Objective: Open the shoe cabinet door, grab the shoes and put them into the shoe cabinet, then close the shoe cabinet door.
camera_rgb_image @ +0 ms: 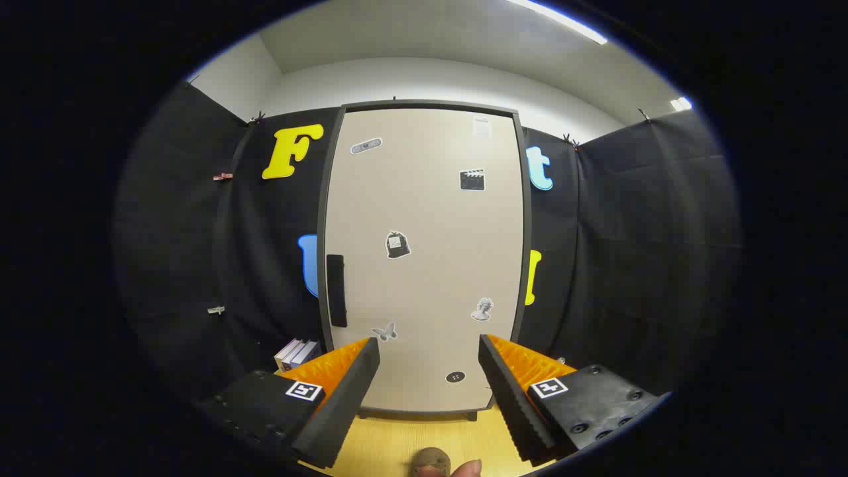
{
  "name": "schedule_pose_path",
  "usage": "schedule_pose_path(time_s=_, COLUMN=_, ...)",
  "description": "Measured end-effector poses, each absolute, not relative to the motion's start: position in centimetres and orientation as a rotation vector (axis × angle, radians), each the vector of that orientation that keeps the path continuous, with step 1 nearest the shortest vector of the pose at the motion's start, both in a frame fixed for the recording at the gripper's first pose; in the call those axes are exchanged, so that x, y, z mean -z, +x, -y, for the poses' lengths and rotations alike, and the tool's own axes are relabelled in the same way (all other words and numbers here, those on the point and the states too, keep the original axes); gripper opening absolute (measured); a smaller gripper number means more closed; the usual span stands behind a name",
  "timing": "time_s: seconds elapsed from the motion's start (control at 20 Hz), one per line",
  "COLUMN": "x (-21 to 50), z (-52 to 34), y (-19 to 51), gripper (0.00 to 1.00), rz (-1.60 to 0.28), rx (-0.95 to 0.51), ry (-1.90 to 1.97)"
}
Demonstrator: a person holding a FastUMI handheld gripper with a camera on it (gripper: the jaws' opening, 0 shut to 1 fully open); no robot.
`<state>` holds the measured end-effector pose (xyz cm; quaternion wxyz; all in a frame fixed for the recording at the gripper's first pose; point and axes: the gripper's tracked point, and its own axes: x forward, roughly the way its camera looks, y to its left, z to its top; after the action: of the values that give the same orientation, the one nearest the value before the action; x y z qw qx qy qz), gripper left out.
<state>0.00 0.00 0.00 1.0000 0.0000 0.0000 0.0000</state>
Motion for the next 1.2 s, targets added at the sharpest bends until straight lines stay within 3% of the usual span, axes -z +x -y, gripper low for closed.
schedule_pose_path(time_s=1.2, x=-1.5, z=-3.5, y=0.0, gripper=0.98, rz=0.035, rx=-0.027, ry=0.022)
